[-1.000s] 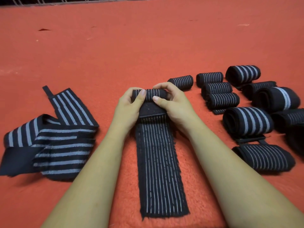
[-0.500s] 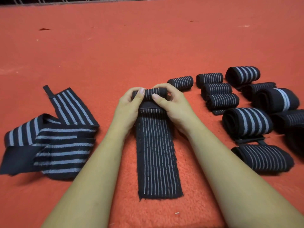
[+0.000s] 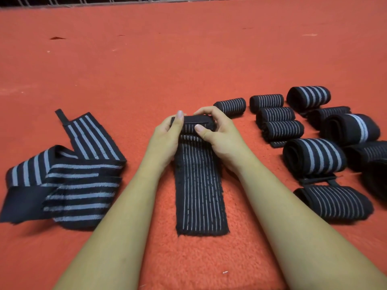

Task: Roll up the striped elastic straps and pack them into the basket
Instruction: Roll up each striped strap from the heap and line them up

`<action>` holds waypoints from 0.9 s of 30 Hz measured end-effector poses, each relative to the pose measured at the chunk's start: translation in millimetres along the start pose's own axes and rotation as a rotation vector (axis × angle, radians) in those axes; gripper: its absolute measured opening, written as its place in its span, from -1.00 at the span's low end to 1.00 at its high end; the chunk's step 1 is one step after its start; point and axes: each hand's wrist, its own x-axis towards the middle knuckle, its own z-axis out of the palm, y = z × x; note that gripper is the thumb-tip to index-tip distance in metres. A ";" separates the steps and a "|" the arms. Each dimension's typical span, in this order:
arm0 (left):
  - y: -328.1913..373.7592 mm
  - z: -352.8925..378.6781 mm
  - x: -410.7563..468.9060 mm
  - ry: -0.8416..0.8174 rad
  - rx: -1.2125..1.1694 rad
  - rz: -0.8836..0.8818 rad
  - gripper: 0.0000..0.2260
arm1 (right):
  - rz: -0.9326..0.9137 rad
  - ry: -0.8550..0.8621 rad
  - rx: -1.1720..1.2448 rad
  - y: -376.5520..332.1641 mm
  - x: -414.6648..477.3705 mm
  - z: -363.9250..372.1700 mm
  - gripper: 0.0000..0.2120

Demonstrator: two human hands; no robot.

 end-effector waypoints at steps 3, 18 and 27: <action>-1.8 -2.1 0.4 0.006 -0.055 0.018 -0.72 | 0.009 0.000 0.018 -1.1 -0.5 -0.4 -0.77; -4.1 -1.4 0.6 -0.050 0.072 0.142 -0.74 | 0.050 0.067 0.098 -6.5 -2.6 1.9 -0.81; -6.7 -5.1 0.9 -0.112 -0.115 0.145 -0.77 | 0.175 0.117 0.038 -4.7 -1.5 5.9 -0.74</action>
